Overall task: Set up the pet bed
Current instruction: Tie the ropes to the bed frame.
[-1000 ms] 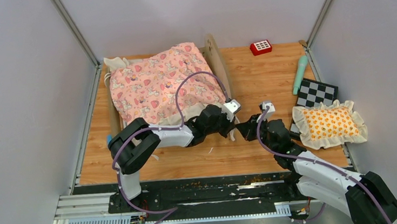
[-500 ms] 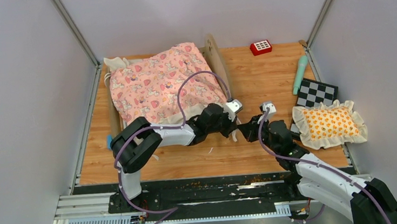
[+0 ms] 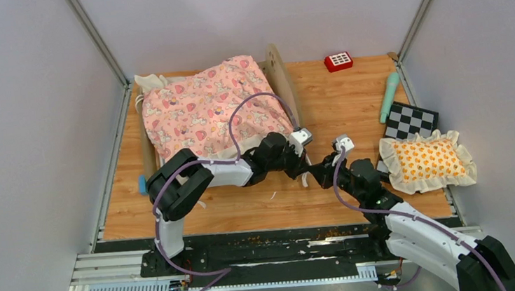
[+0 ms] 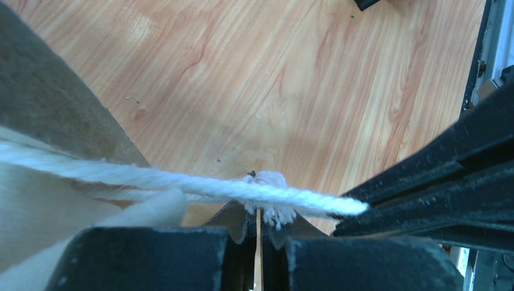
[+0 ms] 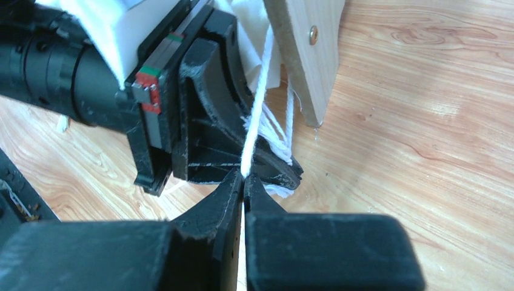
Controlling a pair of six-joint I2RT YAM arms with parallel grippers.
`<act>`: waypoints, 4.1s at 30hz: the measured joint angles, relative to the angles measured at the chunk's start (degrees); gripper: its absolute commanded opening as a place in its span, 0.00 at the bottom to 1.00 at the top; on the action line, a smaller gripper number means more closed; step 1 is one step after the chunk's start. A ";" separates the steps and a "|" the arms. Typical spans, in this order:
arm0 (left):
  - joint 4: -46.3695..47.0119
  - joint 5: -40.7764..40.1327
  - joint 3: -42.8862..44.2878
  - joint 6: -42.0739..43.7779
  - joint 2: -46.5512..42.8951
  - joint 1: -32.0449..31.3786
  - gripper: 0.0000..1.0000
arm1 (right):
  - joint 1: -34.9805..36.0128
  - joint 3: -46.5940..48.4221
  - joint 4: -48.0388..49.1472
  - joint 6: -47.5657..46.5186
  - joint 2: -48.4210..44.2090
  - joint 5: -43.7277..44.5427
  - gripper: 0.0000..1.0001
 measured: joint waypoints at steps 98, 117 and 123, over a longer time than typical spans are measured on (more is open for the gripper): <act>-14.16 10.67 9.05 6.38 4.26 2.49 0.00 | -29.16 12.39 4.94 -1.68 30.08 -49.31 0.41; -15.26 11.93 10.21 6.49 4.81 2.60 0.00 | -27.54 8.66 2.36 -2.67 21.05 -38.14 0.40; -15.54 12.59 10.32 6.51 4.83 2.67 0.00 | -27.54 9.70 0.11 -3.37 23.74 -36.59 0.39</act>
